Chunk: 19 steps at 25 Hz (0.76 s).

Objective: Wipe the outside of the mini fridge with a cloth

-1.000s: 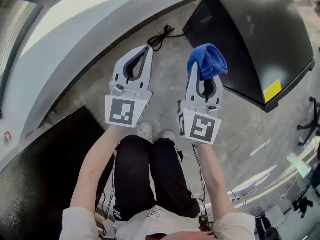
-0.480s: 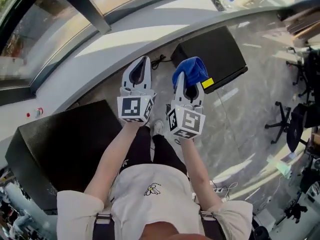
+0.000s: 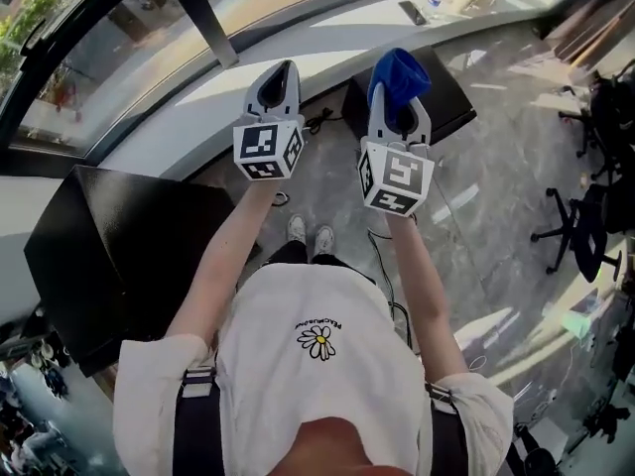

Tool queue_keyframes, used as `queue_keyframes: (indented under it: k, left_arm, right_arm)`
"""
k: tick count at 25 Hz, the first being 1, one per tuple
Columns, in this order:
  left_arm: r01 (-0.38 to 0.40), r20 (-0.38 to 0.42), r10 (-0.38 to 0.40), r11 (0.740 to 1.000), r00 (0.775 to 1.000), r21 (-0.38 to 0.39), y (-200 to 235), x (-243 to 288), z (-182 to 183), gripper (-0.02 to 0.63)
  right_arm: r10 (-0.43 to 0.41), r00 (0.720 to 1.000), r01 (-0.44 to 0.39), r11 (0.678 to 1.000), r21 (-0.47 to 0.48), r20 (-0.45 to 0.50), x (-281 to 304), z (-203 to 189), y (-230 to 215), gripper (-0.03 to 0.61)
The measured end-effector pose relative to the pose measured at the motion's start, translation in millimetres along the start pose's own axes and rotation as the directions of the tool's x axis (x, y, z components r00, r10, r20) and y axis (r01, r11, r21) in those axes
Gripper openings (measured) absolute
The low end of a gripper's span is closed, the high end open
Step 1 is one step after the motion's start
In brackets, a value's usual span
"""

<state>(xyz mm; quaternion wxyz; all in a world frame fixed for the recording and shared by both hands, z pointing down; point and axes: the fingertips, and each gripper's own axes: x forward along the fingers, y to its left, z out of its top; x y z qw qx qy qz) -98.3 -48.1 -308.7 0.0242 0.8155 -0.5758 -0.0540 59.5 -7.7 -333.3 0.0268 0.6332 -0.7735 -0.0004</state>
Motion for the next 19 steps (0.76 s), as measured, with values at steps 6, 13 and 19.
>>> queue_keyframes:
  k: [6,13,19]
  left_arm:
    - [0.11,-0.037,-0.107,0.99,0.994,0.09,-34.2,-29.0,-1.8,0.005]
    - [0.143,-0.006,-0.143,0.982,0.99,0.122,-41.7,-41.9,15.2,0.005]
    - [0.141,0.022,-0.143,0.987,0.989,0.077,-28.9,-58.1,21.0,0.005]
  right_arm:
    - [0.018,1.0,-0.018,1.0,-0.018,0.007,-33.0,0.6,20.2,0.072]
    - [0.034,0.999,-0.034,0.999,-0.031,-0.016,-49.4,-7.0,32.8,0.072]
    - [0.045,0.998,-0.046,0.999,-0.019,-0.047,-54.2,-20.1,39.8,0.072]
